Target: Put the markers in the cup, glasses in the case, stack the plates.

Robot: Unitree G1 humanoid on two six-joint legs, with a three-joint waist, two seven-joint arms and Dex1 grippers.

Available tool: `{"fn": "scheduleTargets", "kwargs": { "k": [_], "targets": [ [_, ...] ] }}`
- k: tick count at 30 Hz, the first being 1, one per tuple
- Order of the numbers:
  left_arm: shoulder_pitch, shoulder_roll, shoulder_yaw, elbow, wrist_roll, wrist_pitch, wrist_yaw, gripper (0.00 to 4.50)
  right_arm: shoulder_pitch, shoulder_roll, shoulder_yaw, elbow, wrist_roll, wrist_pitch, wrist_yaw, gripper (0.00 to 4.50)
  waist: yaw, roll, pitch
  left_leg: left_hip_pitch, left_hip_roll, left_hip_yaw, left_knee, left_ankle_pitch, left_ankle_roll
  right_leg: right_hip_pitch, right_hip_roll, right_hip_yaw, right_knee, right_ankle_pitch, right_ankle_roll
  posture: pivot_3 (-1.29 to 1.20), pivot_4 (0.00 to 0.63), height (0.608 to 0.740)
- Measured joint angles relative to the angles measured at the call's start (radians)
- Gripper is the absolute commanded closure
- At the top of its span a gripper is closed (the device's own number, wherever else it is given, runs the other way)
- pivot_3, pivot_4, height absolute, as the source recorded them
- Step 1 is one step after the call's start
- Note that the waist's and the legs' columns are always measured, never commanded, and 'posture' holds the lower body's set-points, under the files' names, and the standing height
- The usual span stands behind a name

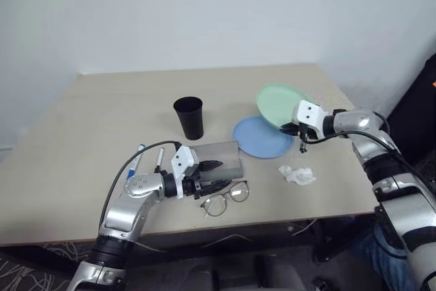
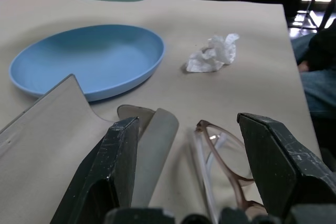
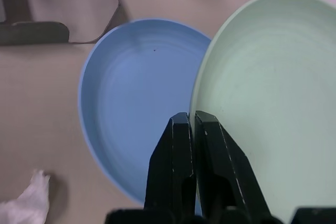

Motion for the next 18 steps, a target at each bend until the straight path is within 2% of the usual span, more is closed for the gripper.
{"fn": "scheduleTargets", "kwargs": {
  "k": [6, 10, 11, 12, 18],
  "targets": [
    [0.007, 0.009, 0.009, -0.002, 0.000, -0.001, 0.015, 1.36, -0.022, 0.063, 0.038, 0.120, -0.033, -0.047, 0.069, 4.48, 0.000, -0.002, 0.000, 0.014, -0.018, -0.009, -0.008, 0.001, 0.002, 0.001, 0.004, 0.023, 0.023, 0.002, -0.003, 0.00, 0.000, 0.740],
    [0.024, 0.013, 0.019, -0.005, 0.000, -0.001, 0.019, 1.36, -0.029, 0.069, 0.040, 0.140, -0.054, -0.068, 0.084, 4.48, -0.002, -0.002, 0.000, 0.014, -0.019, -0.011, -0.009, -0.001, -0.001, 0.000, 0.004, 0.024, 0.022, 0.001, -0.003, 0.00, 0.000, 0.740],
    [0.024, 0.013, 0.019, -0.005, 0.000, -0.001, 0.020, 1.36, -0.032, 0.072, 0.040, 0.140, -0.056, -0.071, 0.088, 4.03, -0.003, -0.002, 0.000, 0.014, -0.019, -0.011, -0.009, -0.001, -0.001, 0.000, 0.004, 0.024, 0.022, 0.001, -0.003, 0.00, 0.000, 0.740],
    [0.024, 0.013, 0.019, -0.006, 0.000, -0.001, 0.021, 1.36, -0.034, 0.075, 0.040, 0.140, -0.057, -0.074, 0.091, 3.84, -0.003, -0.002, 0.000, 0.014, -0.019, -0.010, -0.009, -0.001, -0.001, 0.001, 0.004, 0.025, 0.021, 0.001, -0.003, 0.00, 0.000, 0.740],
    [0.024, 0.013, 0.019, -0.006, 0.000, -0.001, 0.025, 1.36, -0.034, 0.090, 0.038, 0.128, -0.055, -0.076, 0.135, 1.86, -0.003, -0.003, 0.001, 0.014, -0.020, -0.010, -0.006, -0.001, -0.001, 0.002, 0.004, 0.025, 0.021, 0.001, -0.003, 0.00, 0.000, 0.740]
  ]
}}
